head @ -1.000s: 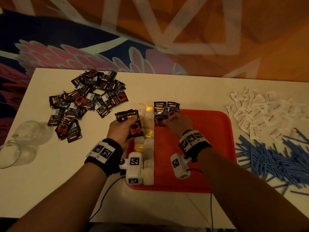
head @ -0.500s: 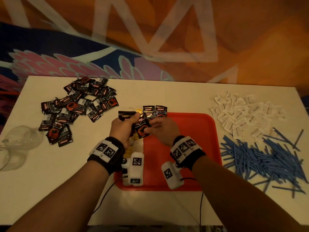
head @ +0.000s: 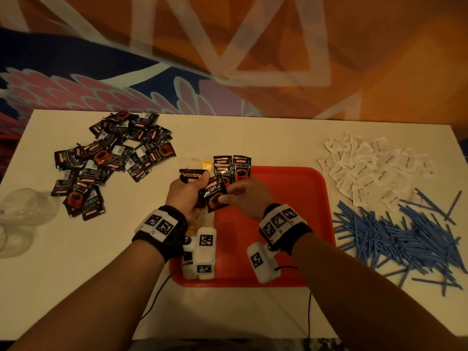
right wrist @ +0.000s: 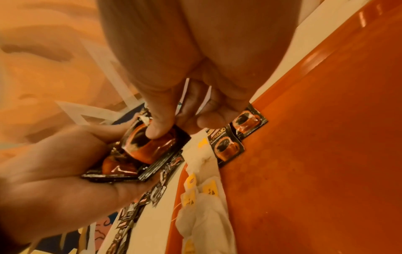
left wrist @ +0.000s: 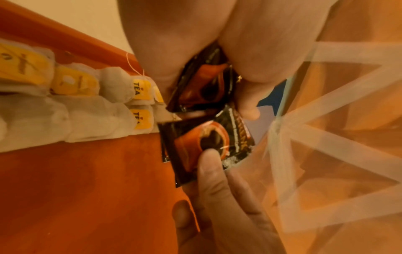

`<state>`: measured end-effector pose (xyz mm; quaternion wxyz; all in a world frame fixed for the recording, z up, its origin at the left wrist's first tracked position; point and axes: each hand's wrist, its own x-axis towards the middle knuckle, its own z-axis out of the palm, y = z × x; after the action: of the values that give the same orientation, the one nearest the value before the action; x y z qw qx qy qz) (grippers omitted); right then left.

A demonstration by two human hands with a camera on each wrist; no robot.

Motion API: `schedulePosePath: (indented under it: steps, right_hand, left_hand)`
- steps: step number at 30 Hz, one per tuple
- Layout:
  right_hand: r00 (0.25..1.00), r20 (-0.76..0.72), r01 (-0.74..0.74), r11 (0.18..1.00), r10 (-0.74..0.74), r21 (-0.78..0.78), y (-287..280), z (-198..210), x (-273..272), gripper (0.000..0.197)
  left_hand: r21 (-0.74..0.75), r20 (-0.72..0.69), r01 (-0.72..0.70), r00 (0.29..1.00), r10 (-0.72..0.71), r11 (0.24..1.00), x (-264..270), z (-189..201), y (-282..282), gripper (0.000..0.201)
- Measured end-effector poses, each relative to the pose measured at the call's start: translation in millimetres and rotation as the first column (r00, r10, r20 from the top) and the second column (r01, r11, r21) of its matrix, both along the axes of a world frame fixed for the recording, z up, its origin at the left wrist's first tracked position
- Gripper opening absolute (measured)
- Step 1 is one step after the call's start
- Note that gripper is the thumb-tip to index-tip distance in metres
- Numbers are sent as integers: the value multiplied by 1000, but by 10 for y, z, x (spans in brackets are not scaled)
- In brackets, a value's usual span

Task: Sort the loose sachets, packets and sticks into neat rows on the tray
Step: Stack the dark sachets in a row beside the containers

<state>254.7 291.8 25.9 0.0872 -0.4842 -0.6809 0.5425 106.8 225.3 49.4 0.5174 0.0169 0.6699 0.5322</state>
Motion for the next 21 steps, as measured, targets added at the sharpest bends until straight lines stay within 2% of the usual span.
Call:
schedulePosePath:
  steps: [3, 5, 7, 10, 13, 15, 18, 21]
  right_hand:
    - [992, 109, 56, 998, -59, 28, 120, -136, 52, 28]
    - [972, 197, 120, 992, -125, 37, 235, -227, 114, 31]
    - [944, 257, 209, 978, -204, 9, 351, -302, 183, 33]
    - [917, 319, 253, 968, -240, 2, 473, -396, 244, 29]
    - [906, 348, 261, 965, -242, -8, 546, -451, 239, 26]
    - [903, 363, 255, 967, -230, -22, 580, -472, 220, 25]
    - [899, 376, 254, 967, -224, -32, 604, -501, 181, 24]
    - [896, 370, 281, 959, -247, -41, 613, -524, 150, 19]
  left_hand:
    - [-43, -190, 13, 981, -21, 999, -61, -78, 37, 13]
    - [-96, -400, 136, 902, -163, 986, -104, -138, 54, 12]
    - [-218, -611, 316, 693, -381, 923, -140, -200, 63, 19]
    - [-396, -740, 520, 309, -598, 757, -134, -264, 78, 35]
    - [-574, -733, 563, -31, -679, 594, -137, -330, 116, 39]
    - [-665, -685, 562, -195, -702, 492, -141, -354, 180, 43]
    - [-778, -576, 526, -378, -725, 343, -115, -352, 286, 50]
    - [-847, -467, 482, -470, -749, 226, -93, -365, 347, 52]
